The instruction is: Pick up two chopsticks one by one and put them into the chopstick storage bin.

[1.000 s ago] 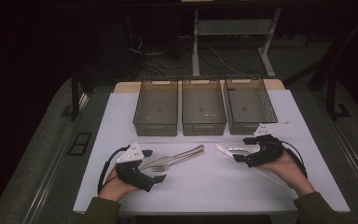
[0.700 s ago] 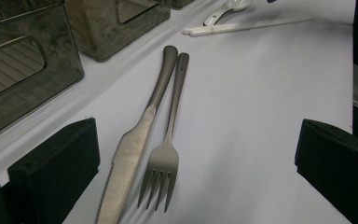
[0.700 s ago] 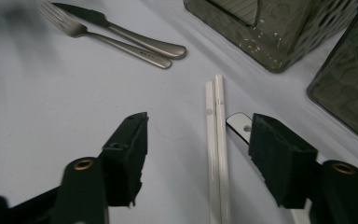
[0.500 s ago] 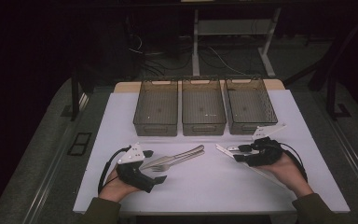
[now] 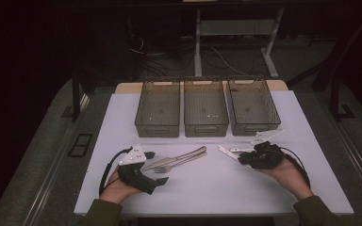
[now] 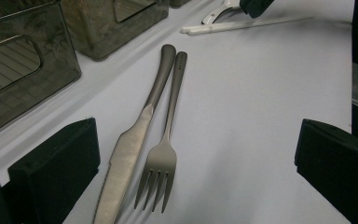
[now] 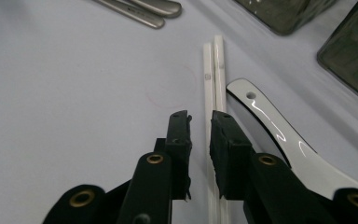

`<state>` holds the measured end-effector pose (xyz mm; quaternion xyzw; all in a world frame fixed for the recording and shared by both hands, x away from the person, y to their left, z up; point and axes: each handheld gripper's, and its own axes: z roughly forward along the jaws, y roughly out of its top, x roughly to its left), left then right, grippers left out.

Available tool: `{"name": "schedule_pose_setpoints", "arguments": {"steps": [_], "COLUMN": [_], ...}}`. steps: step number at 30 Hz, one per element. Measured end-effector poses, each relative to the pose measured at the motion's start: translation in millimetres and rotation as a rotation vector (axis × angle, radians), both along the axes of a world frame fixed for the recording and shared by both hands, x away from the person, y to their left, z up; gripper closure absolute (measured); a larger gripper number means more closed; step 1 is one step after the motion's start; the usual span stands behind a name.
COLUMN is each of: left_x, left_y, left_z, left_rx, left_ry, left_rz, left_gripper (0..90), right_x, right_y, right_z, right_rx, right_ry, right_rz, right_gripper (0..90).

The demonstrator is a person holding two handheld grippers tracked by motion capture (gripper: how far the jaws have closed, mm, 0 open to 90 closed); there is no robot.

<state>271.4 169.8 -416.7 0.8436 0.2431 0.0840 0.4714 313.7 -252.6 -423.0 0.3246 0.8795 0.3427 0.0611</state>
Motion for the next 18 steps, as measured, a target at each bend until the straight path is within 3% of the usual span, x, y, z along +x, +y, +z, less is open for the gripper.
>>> {"name": "schedule_pose_setpoints", "arguments": {"steps": [7, 18], "left_x": [0.0, -0.2], "left_y": [0.2, 0.0], "left_z": [0.0, 0.1], "left_rx": [0.000, -0.001], "left_ry": [0.001, 0.005], "left_rz": [-0.002, -0.005], "left_gripper": [0.0, 0.0], "right_x": [0.1, -0.9], "right_y": [-1.9, -2.1], "right_z": [-3.8, -6.5], "right_rx": [-0.035, -0.068], "right_ry": [0.017, 0.021], "right_rz": [-0.006, -0.009], "right_gripper": [84.5, 85.9]}}
